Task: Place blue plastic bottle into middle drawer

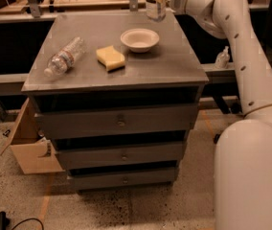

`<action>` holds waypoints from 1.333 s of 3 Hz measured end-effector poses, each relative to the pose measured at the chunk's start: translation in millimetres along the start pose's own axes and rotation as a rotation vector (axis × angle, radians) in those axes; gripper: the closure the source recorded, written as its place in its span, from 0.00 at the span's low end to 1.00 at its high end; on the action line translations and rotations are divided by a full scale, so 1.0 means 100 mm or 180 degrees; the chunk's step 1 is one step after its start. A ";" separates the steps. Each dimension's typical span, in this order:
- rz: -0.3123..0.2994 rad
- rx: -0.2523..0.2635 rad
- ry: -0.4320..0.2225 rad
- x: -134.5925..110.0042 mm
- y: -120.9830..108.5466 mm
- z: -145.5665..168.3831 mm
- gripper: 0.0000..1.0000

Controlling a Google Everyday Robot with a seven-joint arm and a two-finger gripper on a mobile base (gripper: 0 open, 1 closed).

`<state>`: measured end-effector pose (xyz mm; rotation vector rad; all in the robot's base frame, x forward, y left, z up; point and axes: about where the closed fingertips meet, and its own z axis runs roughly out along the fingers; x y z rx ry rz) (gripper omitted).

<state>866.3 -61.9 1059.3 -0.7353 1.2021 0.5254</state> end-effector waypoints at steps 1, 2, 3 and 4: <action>0.0031 0.0582 0.0040 -0.42 -0.32 -0.73 1.00; 0.0328 0.0591 0.0369 -0.15 -0.11 -1.04 1.00; 0.0644 0.0459 0.0628 0.29 0.25 -1.14 1.00; 0.0753 0.0285 0.0599 0.51 0.46 -1.11 1.00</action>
Offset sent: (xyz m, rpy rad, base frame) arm -0.1082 -0.0771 -0.0837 -0.0170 0.3779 -0.1621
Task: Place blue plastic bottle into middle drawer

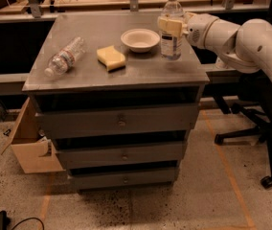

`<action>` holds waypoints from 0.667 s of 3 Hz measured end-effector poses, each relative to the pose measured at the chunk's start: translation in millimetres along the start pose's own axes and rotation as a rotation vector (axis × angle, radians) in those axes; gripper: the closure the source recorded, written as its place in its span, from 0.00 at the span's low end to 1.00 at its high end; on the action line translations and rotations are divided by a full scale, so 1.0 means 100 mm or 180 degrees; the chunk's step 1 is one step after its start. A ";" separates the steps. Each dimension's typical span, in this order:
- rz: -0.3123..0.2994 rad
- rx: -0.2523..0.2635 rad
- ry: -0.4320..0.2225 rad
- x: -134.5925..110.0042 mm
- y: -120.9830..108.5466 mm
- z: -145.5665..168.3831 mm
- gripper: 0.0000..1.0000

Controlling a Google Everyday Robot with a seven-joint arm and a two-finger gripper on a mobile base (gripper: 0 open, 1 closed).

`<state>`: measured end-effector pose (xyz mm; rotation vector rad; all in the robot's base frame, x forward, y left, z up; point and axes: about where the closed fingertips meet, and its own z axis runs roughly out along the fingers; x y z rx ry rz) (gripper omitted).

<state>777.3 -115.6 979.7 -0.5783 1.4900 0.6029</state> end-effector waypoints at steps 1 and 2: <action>-0.0183 -0.0314 -0.0277 0.14 0.12 0.06 1.00; -0.0296 -0.0455 -0.0370 0.29 0.18 0.08 1.00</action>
Offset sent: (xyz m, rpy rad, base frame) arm -0.0105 0.0192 -0.0480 0.0052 -0.2023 0.1825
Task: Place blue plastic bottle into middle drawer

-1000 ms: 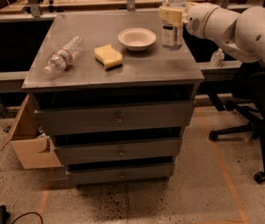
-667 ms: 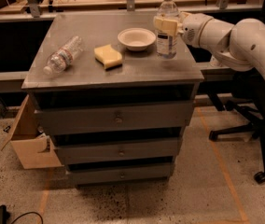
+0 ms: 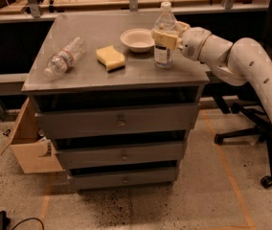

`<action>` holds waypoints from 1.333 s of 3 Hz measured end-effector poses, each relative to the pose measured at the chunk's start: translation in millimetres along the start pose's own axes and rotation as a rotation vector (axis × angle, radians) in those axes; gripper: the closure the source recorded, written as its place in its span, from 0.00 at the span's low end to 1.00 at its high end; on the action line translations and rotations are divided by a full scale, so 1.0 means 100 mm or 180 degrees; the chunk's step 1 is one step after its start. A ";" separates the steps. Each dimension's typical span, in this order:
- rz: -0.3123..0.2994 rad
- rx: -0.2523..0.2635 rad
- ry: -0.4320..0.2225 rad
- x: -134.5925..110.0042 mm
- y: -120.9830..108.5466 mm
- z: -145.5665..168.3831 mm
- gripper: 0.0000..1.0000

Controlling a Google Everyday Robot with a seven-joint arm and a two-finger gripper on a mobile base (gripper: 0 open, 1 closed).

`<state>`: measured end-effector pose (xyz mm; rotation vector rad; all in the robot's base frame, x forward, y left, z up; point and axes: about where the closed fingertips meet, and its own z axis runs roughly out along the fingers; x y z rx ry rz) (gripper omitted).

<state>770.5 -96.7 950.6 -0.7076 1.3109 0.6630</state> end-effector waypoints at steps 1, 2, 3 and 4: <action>-0.0010 -0.0058 0.0021 0.15 0.05 -0.05 0.84; -0.0011 -0.0066 0.0039 0.15 0.06 -0.07 0.59; -0.0011 -0.0066 0.0039 0.12 0.06 -0.07 0.36; -0.0011 -0.0066 0.0040 0.12 0.06 -0.07 0.14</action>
Offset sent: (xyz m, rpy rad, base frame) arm -0.0183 -0.0152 -0.0389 -0.0452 0.0247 0.0188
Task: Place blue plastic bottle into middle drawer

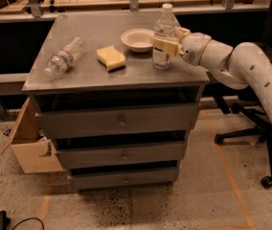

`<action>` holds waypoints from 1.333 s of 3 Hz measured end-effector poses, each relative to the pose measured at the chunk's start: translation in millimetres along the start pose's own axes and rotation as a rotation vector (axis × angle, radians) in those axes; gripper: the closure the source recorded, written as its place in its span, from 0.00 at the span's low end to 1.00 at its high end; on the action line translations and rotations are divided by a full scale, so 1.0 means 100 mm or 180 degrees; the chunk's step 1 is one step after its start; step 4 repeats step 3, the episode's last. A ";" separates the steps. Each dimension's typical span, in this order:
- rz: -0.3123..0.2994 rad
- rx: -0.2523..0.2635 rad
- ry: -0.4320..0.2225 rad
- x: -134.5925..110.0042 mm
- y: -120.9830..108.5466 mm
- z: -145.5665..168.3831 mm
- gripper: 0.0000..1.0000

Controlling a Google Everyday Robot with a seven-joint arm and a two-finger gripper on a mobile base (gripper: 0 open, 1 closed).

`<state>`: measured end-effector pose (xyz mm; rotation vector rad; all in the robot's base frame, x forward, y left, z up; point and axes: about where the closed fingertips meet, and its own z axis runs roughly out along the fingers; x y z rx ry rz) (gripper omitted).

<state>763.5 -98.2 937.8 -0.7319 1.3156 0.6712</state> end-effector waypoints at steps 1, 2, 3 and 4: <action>-0.0040 0.0056 0.0212 0.00 -0.04 -0.19 0.00; -0.0088 0.0278 0.0498 -0.02 -0.14 -0.59 0.00; -0.0117 0.0726 0.0818 -0.04 -0.30 -1.19 0.00; -0.0117 0.0726 0.0818 -0.04 -0.30 -1.19 0.00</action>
Offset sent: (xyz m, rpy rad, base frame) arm -0.0488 -0.1191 -0.0059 -0.2233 0.1385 -0.2304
